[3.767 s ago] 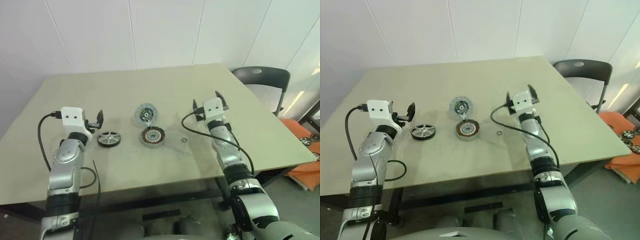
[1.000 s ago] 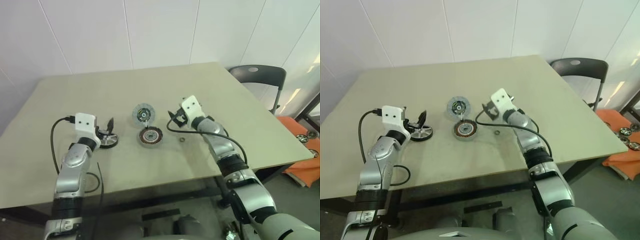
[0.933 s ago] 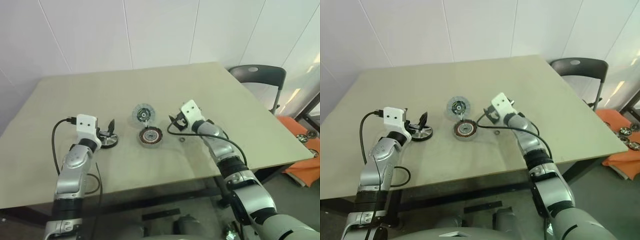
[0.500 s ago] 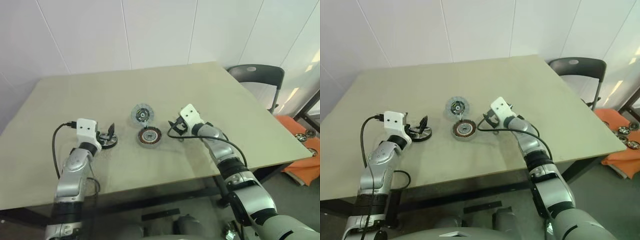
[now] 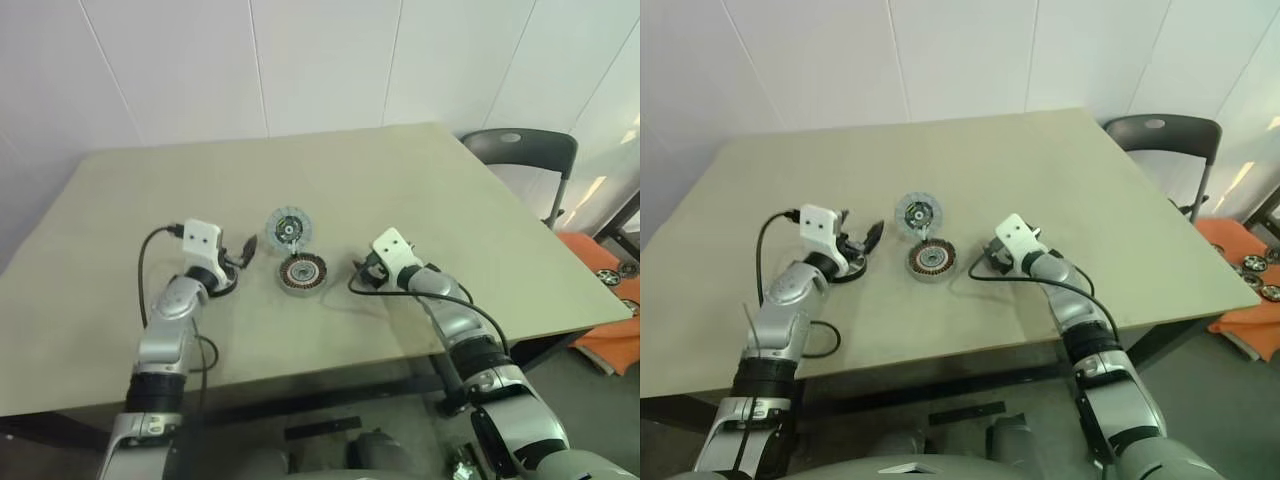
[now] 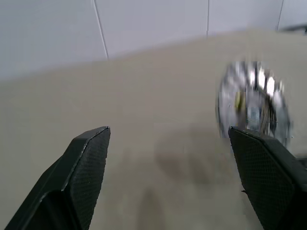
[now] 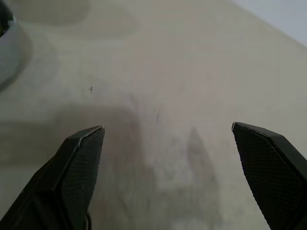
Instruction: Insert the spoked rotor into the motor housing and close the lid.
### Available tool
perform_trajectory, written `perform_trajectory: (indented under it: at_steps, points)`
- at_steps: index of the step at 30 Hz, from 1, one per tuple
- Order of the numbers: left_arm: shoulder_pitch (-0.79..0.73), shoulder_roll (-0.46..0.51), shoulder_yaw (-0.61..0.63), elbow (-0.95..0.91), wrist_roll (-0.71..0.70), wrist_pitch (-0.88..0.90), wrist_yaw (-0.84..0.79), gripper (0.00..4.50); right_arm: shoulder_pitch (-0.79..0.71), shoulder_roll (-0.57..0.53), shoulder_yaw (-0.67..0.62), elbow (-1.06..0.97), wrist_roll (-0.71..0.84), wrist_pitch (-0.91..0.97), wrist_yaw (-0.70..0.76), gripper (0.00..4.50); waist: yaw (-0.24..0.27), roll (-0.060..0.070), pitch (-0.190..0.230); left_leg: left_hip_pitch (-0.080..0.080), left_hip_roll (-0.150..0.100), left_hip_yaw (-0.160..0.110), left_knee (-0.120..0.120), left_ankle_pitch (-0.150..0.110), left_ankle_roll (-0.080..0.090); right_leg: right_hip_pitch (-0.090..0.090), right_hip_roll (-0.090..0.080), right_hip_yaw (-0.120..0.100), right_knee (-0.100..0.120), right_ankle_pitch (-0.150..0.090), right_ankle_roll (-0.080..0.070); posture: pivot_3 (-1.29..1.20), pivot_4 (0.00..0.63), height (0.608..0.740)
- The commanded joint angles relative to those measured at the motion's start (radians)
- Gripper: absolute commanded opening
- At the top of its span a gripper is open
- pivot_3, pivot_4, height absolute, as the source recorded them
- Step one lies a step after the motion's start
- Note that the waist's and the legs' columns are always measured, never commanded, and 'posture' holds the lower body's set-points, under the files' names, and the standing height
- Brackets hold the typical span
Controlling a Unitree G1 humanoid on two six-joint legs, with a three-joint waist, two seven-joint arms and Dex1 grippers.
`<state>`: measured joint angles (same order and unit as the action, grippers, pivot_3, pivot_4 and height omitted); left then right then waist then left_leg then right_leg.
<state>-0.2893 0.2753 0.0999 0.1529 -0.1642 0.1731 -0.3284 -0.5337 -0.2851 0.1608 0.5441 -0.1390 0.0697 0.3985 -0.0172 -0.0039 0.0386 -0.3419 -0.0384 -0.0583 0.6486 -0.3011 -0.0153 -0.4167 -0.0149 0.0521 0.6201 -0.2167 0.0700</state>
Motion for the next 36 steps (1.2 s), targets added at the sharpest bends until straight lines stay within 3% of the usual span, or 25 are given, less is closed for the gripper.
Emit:
perform_trajectory:
  at_steps: [1,11,18,36]
  points:
    - [-0.041,0.012,0.021,-0.043,-0.009,-0.010,0.005,4.18,-0.035,0.003,-0.012,-0.054,0.005,0.001,-0.006,4.44,0.002,0.000,0.000,0.001,0.000,0.000,0.000,0.000,0.000,0.001,0.000,0.000,0.000,0.000,0.000,0.00,0.000,0.740]
    - [0.096,-0.014,0.020,-0.211,-0.050,0.036,0.003,4.18,-0.060,0.062,-0.032,-0.017,0.076,0.032,0.055,4.44,-0.001,0.000,0.000,0.004,0.000,0.000,0.001,0.000,0.000,0.005,0.002,-0.001,-0.001,0.000,0.000,0.00,0.000,0.740]
    - [0.186,-0.005,0.045,-0.304,-0.065,0.069,0.014,4.18,-0.128,0.085,0.000,0.098,0.040,-0.016,0.052,4.44,0.000,0.000,0.000,0.005,0.000,0.000,0.003,0.000,0.000,0.007,0.002,-0.001,-0.001,0.000,0.000,0.00,0.000,0.740]
    - [0.224,0.010,0.060,-0.327,-0.073,0.078,0.021,4.18,-0.164,0.100,0.003,0.179,0.029,-0.075,0.044,4.44,-0.002,0.000,0.000,0.004,0.000,0.000,0.002,0.000,0.000,0.006,0.002,-0.001,-0.001,0.000,0.000,0.00,0.000,0.740]
